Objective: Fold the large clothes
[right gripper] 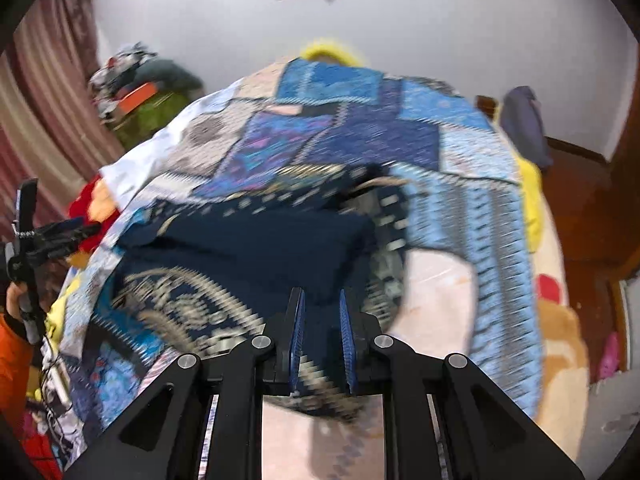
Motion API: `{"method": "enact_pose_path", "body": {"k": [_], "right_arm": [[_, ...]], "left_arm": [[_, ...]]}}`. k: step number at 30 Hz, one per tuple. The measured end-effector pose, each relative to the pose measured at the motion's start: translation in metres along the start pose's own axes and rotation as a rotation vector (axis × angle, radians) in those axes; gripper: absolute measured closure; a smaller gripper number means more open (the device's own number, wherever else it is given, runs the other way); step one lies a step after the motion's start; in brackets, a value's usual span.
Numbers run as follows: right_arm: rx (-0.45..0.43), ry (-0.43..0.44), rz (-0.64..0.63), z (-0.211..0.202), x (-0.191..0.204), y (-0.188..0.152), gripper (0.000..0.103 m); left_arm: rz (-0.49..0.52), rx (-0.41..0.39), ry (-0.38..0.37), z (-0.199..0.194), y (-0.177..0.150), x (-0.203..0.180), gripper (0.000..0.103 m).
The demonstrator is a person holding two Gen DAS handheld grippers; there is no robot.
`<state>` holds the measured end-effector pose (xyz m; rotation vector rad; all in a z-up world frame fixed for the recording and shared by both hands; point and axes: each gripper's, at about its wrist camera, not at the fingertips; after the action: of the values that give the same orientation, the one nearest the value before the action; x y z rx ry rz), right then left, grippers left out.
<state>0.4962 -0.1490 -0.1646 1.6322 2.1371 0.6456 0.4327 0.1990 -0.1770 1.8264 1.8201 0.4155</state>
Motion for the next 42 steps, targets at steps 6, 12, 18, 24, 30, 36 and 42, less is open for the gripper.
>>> {"method": "enact_pose_path", "body": {"k": [6, 12, 18, 24, 30, 36, 42], "right_arm": [[0.075, 0.007, -0.114, 0.044, 0.052, -0.014, 0.09], [0.102, -0.048, -0.161, 0.098, 0.076, 0.0, 0.09], [0.028, -0.072, -0.112, 0.111, 0.074, 0.073, 0.09], [-0.088, -0.066, 0.048, 0.083, 0.061, 0.12, 0.09], [-0.103, -0.035, -0.171, 0.056, 0.114, 0.08, 0.09], [0.024, -0.194, -0.362, 0.092, 0.152, 0.007, 0.09], [0.017, -0.287, -0.374, 0.105, 0.144, -0.02, 0.09]], "left_arm": [[0.007, 0.104, -0.017, 0.058, -0.024, -0.023, 0.025], [-0.021, 0.107, 0.055, 0.101, 0.007, -0.013, 0.026], [-0.029, 0.003, 0.163, 0.093, 0.08, 0.01, 0.026], [-0.077, -0.141, 0.137, 0.042, 0.106, 0.022, 0.025], [0.031, -0.085, 0.028, 0.033, 0.062, -0.015, 0.023], [0.116, 0.04, -0.021, 0.063, -0.003, -0.06, 0.022], [0.077, 0.049, 0.029, 0.092, -0.034, -0.067, 0.013]]}}
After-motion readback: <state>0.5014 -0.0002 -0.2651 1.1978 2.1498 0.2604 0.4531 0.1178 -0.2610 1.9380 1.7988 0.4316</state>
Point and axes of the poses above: each gripper's, at about its wrist camera, not at the fingertips, and z roughly the way its jaws point, x to its left, y to its top, and after that the axes turned 14 degrees about -y, right-handed
